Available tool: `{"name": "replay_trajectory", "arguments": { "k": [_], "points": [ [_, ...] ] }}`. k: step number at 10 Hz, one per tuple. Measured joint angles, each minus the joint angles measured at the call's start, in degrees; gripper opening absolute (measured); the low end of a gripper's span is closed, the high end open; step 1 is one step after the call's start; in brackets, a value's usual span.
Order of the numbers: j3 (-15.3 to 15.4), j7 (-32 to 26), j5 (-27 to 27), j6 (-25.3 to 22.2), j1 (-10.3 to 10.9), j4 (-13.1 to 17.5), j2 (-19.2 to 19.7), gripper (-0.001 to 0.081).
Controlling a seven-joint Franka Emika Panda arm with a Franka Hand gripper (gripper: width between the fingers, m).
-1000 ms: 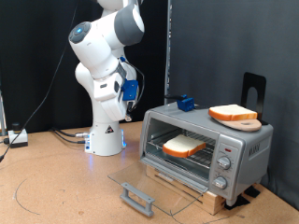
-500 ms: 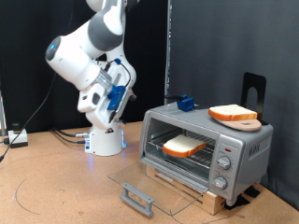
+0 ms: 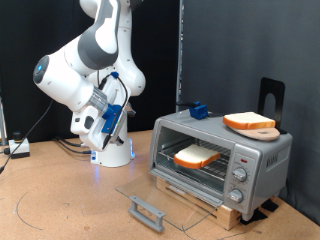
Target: Make a piece of toast with the oven
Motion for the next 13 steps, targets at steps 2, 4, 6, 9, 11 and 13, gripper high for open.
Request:
{"name": "replay_trajectory", "arguments": {
  "k": [2,4,6,9,11,13],
  "points": [
    [-1.3,2.8,0.1,-0.4,-1.2,1.8,3.1,0.0807],
    [-2.5,3.9,-1.3,0.0,-2.6,4.7,6.8,0.0807],
    [-3.4,3.9,-5.2,0.2,-3.5,8.1,10.6,0.0807],
    [-3.4,3.9,-5.6,0.0,-3.6,9.7,13.2,0.0807],
    [-3.6,4.4,-3.2,0.4,-3.8,9.7,16.6,0.0807],
    [-3.7,7.6,-3.5,1.3,-3.7,10.5,21.6,0.0807]
  ]
}}
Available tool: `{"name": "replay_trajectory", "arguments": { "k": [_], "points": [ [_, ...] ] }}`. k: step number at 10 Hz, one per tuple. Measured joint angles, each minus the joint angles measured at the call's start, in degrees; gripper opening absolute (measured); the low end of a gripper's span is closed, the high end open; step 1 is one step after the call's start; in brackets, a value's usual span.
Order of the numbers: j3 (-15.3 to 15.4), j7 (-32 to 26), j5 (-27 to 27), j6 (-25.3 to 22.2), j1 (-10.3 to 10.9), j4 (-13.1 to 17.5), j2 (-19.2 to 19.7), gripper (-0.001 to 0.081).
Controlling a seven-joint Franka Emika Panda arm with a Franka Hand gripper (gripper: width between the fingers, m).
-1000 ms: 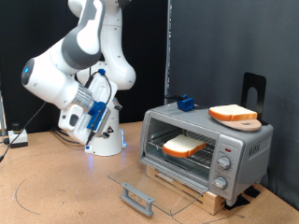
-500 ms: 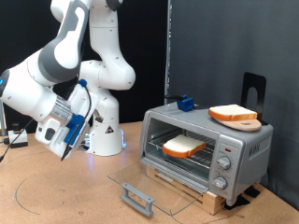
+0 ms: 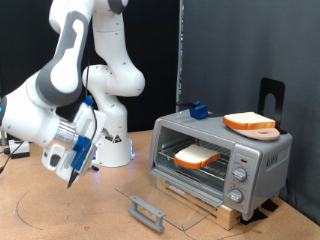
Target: Make a piece of toast with the oven
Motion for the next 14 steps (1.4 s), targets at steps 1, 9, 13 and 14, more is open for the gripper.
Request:
{"name": "replay_trajectory", "arguments": {
  "k": [1,9,13,14],
  "points": [
    [0.0,1.4,-1.0,1.2,0.1,0.5,2.4,0.0807],
    [0.3,-4.5,-0.1,8.7,0.7,2.4,10.8,0.0807],
    [1.8,-4.6,0.1,8.7,1.5,3.0,14.4,0.0807],
    [2.2,-4.6,0.1,8.8,1.9,2.7,15.2,0.0807]
  ]
}}
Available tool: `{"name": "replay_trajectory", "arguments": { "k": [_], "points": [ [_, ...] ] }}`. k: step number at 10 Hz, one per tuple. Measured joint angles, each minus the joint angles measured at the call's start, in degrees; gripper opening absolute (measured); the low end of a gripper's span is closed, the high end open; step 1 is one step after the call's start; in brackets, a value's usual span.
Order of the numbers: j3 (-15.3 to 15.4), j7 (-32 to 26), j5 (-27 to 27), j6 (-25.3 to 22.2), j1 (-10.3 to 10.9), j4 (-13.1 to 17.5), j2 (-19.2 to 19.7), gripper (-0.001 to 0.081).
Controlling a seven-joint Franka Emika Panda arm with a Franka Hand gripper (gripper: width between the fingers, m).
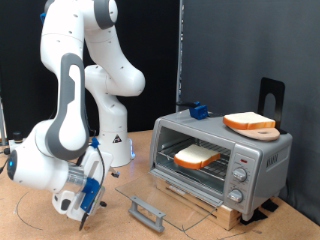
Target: Make a piece of toast with the oven
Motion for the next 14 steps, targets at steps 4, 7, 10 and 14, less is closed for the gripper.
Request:
{"name": "replay_trajectory", "arguments": {
  "k": [4,7,10,14],
  "points": [
    [4.2,-1.3,2.2,-0.9,1.3,-4.3,-0.1,0.0807],
    [5.8,-1.9,4.3,-5.3,0.6,-6.3,-2.9,0.0807],
    [5.8,-2.9,4.5,-18.4,-2.3,-5.5,-5.4,0.0807],
    [6.9,-3.9,5.2,-23.2,-2.8,-8.1,-11.4,0.0807]
  ]
}}
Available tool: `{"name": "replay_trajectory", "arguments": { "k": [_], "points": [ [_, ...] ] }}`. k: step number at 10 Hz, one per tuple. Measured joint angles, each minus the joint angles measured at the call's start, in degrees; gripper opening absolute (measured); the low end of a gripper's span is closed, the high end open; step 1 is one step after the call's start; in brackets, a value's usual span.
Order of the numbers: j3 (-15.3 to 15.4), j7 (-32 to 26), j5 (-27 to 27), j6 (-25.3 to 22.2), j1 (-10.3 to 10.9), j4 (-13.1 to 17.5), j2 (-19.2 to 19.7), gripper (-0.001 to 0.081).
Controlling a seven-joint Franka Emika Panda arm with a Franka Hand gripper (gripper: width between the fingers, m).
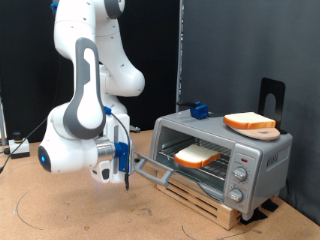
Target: Make a piece of toast with the oven
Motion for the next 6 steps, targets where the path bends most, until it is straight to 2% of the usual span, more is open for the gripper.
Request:
{"name": "replay_trajectory", "arguments": {
  "k": [6],
  "points": [
    [5.1,-0.2,2.5,-1.6,1.7,-6.5,-9.1,0.0807]
  ]
}}
